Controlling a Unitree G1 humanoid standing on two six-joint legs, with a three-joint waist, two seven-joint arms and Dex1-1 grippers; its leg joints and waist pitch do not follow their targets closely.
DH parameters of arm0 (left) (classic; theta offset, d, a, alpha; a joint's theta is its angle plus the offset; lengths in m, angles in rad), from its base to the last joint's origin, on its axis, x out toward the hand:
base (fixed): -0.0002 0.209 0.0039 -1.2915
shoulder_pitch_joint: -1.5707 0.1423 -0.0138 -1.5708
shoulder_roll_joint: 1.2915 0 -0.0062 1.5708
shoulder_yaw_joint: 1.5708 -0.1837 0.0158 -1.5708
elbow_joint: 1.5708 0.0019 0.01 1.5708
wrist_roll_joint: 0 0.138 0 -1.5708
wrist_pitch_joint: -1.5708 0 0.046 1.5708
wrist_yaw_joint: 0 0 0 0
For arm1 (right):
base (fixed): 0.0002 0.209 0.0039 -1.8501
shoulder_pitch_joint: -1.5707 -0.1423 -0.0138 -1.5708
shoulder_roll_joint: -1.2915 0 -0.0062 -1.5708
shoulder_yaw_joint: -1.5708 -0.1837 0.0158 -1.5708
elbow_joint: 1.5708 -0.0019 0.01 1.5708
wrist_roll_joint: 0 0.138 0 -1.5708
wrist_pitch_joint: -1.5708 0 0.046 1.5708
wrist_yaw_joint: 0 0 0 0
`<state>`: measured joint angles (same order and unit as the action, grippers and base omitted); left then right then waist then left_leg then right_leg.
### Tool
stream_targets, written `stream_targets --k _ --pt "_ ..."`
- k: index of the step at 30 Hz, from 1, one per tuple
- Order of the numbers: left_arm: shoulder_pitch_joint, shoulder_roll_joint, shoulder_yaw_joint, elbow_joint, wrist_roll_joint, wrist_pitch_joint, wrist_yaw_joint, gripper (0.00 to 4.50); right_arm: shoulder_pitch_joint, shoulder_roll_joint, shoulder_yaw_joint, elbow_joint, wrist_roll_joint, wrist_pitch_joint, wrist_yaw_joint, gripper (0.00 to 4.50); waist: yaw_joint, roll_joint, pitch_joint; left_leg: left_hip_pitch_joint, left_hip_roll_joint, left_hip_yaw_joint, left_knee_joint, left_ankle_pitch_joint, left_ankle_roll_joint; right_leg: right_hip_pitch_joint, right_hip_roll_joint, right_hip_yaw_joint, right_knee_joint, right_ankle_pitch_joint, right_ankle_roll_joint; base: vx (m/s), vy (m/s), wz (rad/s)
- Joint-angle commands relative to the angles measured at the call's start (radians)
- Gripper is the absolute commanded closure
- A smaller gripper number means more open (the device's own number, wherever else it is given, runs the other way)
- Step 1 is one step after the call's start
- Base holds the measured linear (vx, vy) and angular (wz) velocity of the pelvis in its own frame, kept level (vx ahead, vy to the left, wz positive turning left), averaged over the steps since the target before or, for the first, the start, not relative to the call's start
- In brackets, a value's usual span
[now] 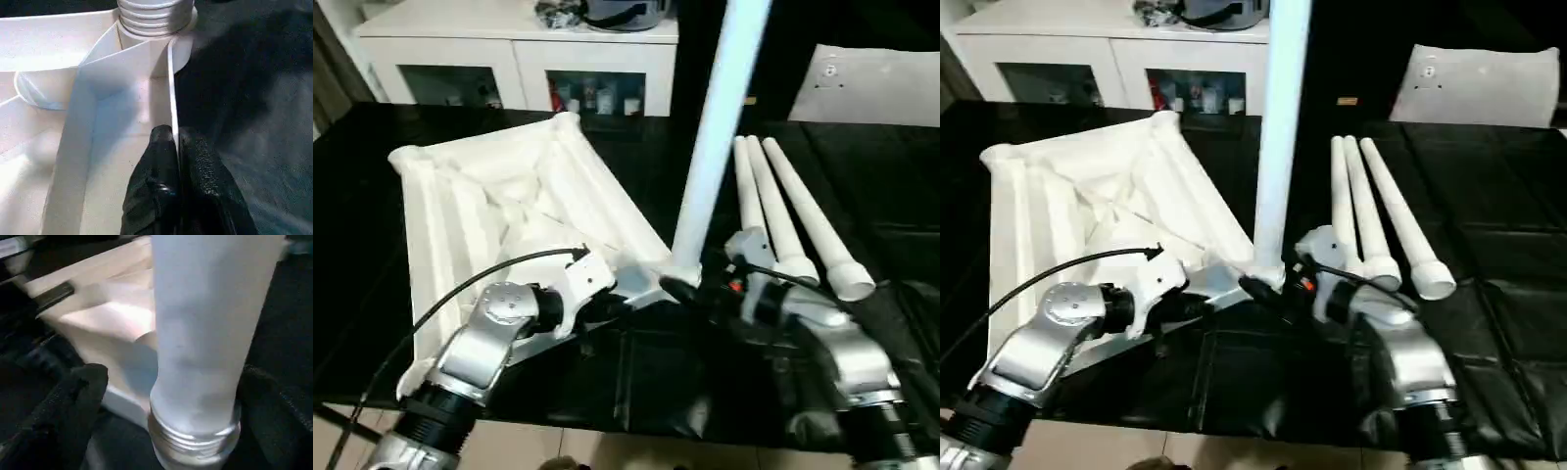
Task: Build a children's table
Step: Rotate leg to tighten
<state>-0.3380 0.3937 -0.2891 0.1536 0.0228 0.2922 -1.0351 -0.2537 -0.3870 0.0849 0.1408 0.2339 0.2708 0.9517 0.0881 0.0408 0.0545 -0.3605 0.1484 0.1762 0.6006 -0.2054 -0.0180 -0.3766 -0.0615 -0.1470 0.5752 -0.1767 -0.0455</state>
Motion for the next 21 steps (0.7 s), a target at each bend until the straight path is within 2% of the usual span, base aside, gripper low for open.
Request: stream_targets --k 1,6,11,12,14,15,21 --pt "-0.038 0.015 -0.017 -0.008 -0.035 -0.076 -0.084 4.50 0.008 -0.030 0.014 -0.030 0.022 -0.014 0.080 0.03 0.003 -0.007 -0.064 0.008 0.102 -0.043 -0.068 -0.146 0.098 0.047 -0.123 0.088 -0.075 -0.281 -0.102 0.000 0.000 0.00" --pt "-0.058 0.041 -0.028 0.047 -0.069 -0.137 -0.198 4.50 -0.005 -0.096 0.063 0.011 -0.022 -0.087 0.169 0.03 0.014 -0.005 -0.063 0.006 0.106 -0.044 -0.068 -0.147 0.092 0.043 -0.125 0.086 -0.072 -0.265 -0.118 0.000 0.000 0.00" --pt "-0.080 0.074 -0.064 0.098 -0.064 -0.211 -0.268 4.50 -0.026 -0.113 0.073 0.030 0.001 -0.092 0.235 0.03 0.026 -0.005 -0.064 0.010 0.105 -0.041 -0.067 -0.167 0.086 0.042 -0.125 0.087 -0.076 -0.300 -0.115 0.000 0.000 0.00" --pt "-0.082 0.076 -0.066 0.102 -0.065 -0.215 -0.279 4.50 -0.027 -0.113 0.076 0.028 0.006 -0.086 0.246 0.19 0.028 -0.006 -0.066 0.010 0.108 -0.042 -0.068 -0.163 0.084 0.044 -0.126 0.086 -0.072 -0.294 -0.116 0.000 0.000 0.00" --pt "-0.087 0.078 -0.068 0.110 -0.066 -0.218 -0.294 4.50 -0.029 -0.117 0.085 0.027 0.014 -0.083 0.262 0.19 0.029 -0.005 -0.066 0.009 0.111 -0.043 -0.068 -0.161 0.082 0.044 -0.128 0.087 -0.072 -0.284 -0.120 0.000 0.000 0.00" --pt "-0.089 0.079 -0.068 0.114 -0.064 -0.219 -0.298 4.50 -0.028 -0.119 0.088 0.027 0.017 -0.080 0.268 0.33 0.029 -0.006 -0.067 0.008 0.112 -0.044 -0.069 -0.156 0.081 0.044 -0.128 0.087 -0.069 -0.270 -0.125 0.000 0.000 0.00" --pt "-0.114 0.090 -0.071 0.166 -0.060 -0.264 -0.315 4.50 -0.017 -0.135 0.110 0.019 0.036 -0.053 0.326 0.92 0.030 -0.008 -0.070 0.005 0.109 -0.043 -0.066 -0.146 0.082 0.048 -0.130 0.086 -0.070 -0.280 -0.122 0.000 0.000 0.00"
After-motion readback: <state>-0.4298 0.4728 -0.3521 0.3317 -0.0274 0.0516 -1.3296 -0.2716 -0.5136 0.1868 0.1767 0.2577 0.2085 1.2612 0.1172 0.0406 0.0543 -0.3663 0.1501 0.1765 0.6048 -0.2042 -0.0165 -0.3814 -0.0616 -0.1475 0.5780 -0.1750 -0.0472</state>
